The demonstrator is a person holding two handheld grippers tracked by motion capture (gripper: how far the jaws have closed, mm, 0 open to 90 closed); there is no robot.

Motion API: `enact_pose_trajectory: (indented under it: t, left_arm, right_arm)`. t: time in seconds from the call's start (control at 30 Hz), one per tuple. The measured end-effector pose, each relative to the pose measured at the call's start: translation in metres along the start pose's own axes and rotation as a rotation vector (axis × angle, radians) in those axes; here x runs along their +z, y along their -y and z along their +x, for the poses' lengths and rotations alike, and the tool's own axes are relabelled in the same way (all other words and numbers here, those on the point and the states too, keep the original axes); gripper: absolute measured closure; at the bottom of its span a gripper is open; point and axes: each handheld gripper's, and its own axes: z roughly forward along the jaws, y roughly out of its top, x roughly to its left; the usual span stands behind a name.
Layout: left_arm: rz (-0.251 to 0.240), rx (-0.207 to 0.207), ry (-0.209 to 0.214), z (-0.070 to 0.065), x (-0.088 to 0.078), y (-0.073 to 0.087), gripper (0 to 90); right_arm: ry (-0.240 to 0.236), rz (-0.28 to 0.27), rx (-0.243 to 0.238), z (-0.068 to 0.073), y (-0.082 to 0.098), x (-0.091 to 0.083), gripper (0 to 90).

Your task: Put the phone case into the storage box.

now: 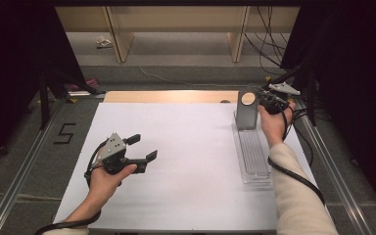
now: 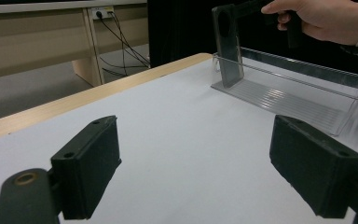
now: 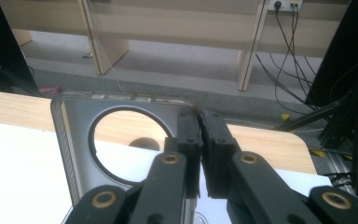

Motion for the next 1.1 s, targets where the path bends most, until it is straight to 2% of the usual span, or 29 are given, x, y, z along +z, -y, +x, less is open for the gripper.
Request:
enact_pose_trajectory:
  t: [0.7, 0.87, 1.1]
  left_arm:
    - [0.0, -0.001, 0.0, 0.001, 0.0, 0.0, 15.6]
    - [0.001, -0.002, -0.001, 0.001, 0.0, 0.0, 15.6]
    - [0.005, -0.002, -0.004, 0.0, 0.0, 0.001, 15.6]
  right_arm:
    - [0.011, 0.014, 0.019, -0.002, 0.005, 0.005, 81.2]
    - [0.013, 0.015, 0.021, -0.001, 0.003, -0.001, 73.2]
    - [0.0, 0.011, 0.018, 0.003, 0.0, -0.014, 56.6]
